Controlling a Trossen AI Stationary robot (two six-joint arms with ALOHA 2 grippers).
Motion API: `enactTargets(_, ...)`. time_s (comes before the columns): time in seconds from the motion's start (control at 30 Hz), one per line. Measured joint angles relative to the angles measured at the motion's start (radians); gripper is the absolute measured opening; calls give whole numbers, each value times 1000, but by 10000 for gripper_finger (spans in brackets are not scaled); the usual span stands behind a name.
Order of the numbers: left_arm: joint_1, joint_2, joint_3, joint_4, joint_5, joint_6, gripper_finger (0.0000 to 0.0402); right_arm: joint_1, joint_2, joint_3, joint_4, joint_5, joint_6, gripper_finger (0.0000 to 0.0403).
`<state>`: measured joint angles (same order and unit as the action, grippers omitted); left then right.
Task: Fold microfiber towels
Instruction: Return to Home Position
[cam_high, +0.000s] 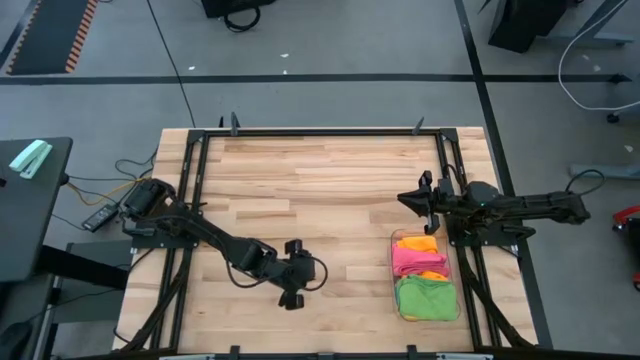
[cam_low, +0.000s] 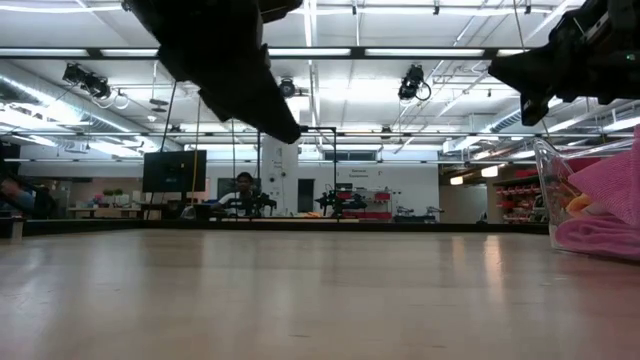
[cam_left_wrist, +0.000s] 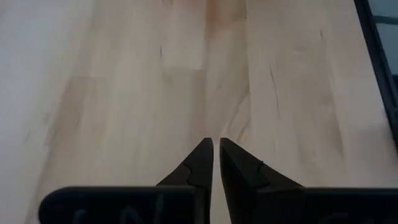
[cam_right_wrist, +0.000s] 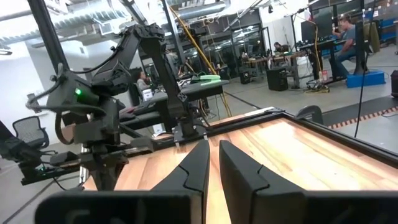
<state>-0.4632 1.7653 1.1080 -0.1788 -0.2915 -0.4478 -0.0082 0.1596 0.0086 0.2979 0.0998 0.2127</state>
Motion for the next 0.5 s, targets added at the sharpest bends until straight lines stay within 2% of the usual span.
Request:
enactTargets(0.17, 41, -28, 0, 101, -27, -5, 36, 0, 0, 0, -7, 0, 0, 44)
enactTargets(0.33, 64, -37, 0, 311, -28, 256, 28, 0, 0, 0, -14, 0, 0, 44)
enactTargets(0.5, 45, -59, 0, 330, -25, 302, 34, 0, 0, 0, -17, 0, 0, 44)
